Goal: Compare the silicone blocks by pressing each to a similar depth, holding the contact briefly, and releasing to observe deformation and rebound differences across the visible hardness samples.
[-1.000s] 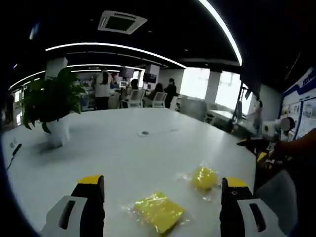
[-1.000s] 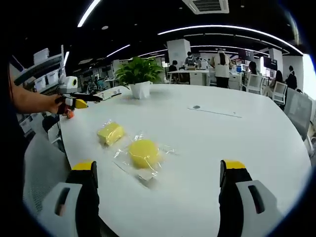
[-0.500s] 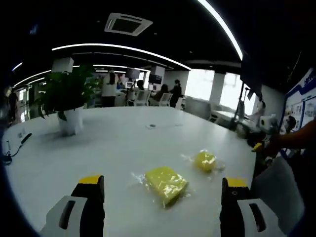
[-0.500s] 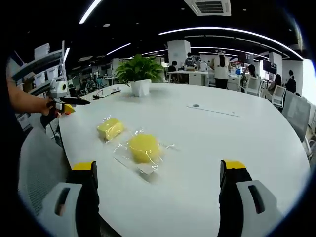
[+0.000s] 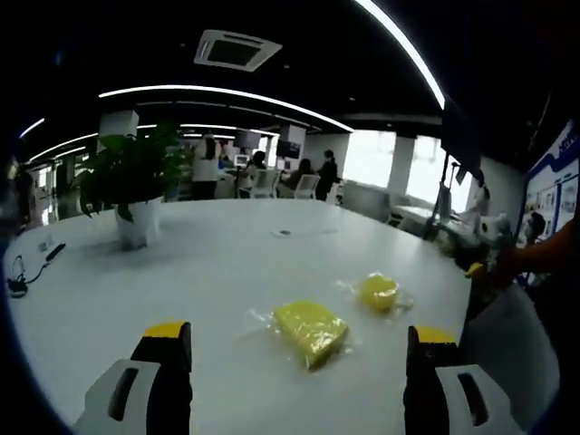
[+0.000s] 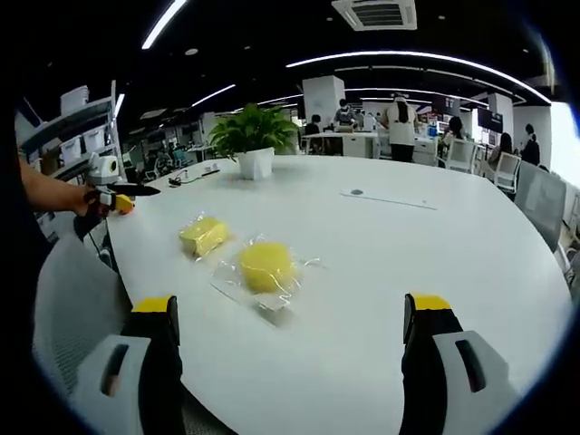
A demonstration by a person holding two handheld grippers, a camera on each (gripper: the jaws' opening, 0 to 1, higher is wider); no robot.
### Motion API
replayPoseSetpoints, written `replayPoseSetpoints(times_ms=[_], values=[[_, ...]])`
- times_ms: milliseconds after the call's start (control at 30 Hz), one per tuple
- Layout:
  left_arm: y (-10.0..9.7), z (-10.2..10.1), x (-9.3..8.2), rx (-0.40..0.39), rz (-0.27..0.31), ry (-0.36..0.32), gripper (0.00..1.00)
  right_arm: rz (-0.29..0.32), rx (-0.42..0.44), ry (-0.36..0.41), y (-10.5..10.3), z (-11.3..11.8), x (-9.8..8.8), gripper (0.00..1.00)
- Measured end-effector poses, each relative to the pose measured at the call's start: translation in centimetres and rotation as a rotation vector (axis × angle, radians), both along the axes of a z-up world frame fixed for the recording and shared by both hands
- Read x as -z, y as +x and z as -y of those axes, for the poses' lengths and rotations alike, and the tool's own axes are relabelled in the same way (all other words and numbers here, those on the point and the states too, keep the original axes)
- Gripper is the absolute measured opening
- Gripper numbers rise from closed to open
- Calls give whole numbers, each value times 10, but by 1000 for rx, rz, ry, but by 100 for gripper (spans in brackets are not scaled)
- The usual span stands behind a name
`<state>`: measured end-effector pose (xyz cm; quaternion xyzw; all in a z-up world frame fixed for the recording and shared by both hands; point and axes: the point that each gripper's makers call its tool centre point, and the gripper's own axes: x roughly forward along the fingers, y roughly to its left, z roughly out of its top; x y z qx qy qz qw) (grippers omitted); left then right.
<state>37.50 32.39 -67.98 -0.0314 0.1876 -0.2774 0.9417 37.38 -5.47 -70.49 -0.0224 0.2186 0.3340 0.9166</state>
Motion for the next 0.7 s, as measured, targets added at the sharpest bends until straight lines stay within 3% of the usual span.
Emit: replayPoseSetpoints(times_ms=[100, 433, 700], values=[[2, 1, -3, 2, 12, 6, 100, -16, 2, 9, 0, -1, 4, 96], [1, -1, 3, -20, -38, -38, 100, -44, 4, 26, -2, -3, 7, 96], [-1, -4, 4, -35, -29, -39, 100, -61, 16, 21, 0, 0, 9, 97]])
